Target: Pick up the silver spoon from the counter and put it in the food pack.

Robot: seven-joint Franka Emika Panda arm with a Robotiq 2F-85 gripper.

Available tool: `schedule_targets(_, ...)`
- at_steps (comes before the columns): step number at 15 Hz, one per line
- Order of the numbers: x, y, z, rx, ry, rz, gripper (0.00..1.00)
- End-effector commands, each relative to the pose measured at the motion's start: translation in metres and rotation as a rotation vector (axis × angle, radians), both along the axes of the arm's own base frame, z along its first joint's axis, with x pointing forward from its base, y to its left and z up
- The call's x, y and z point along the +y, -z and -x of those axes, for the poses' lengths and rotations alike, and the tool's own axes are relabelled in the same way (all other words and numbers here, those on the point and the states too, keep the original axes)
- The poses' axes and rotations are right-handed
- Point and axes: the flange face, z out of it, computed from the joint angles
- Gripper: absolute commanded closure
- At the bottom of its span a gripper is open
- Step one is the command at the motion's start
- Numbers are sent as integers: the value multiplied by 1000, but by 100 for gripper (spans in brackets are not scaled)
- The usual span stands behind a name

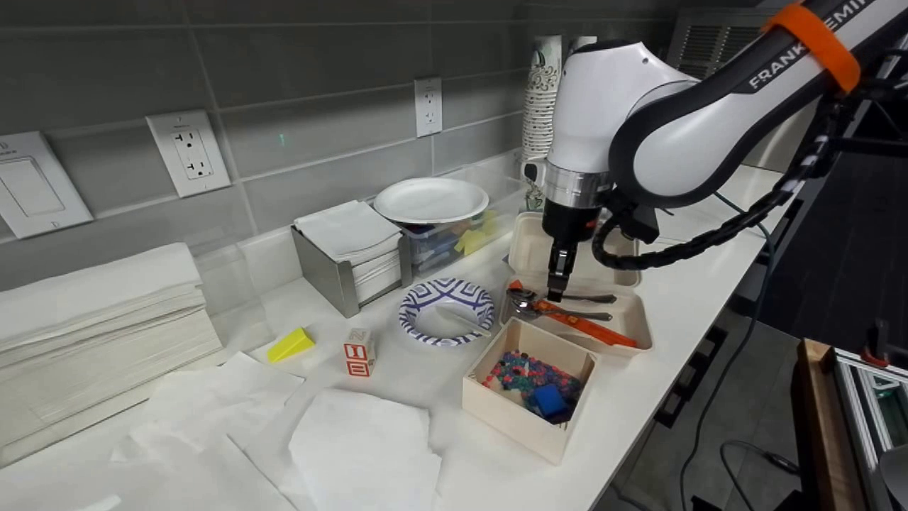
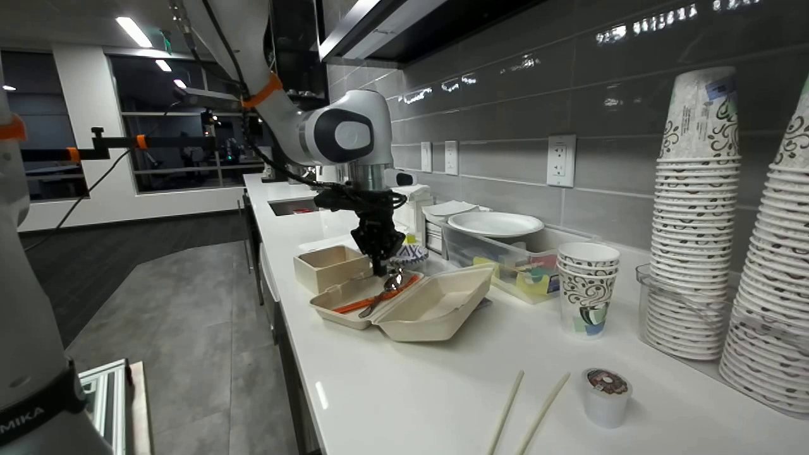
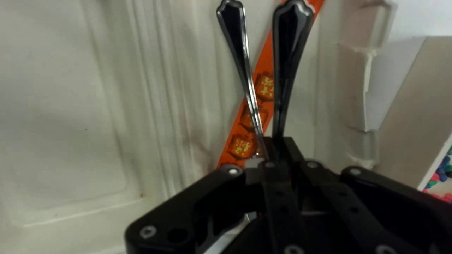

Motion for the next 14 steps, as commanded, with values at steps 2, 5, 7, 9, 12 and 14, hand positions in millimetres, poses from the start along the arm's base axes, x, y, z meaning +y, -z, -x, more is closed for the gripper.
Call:
schedule_targets(2,-1,21,-2,-22,-40,-42,98)
schedule_targets(5,-8,24,-1,-18,-69,-55,98)
schedule_targets(7,-11,25,1,-9,-91,-58,65)
schedule_targets(9,-14,22,5,-2,-122,-56,50)
schedule_targets(12,-14,4,12,-17,-165,-56,28)
schedule_targets(14,-15,-15,18,-24,-158,-26,12)
